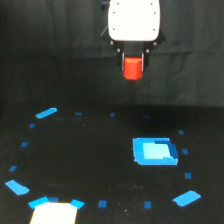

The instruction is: Pick up the red object from the table

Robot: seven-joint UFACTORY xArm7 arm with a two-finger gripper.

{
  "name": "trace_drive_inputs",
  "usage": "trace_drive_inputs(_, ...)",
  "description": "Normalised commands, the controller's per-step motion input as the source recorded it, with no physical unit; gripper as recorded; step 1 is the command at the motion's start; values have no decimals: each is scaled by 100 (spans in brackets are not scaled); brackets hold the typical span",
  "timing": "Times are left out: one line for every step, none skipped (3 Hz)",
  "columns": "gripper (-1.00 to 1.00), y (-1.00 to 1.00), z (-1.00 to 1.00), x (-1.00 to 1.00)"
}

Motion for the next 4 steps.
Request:
trace_drive_inputs(-100, -15, 82, 8)
trace_drive_inputs(-100, -8, 51, 35)
trace_drive_inputs(-100, 32, 67, 29)
trace_drive_inputs(-100, -18, 22, -35)
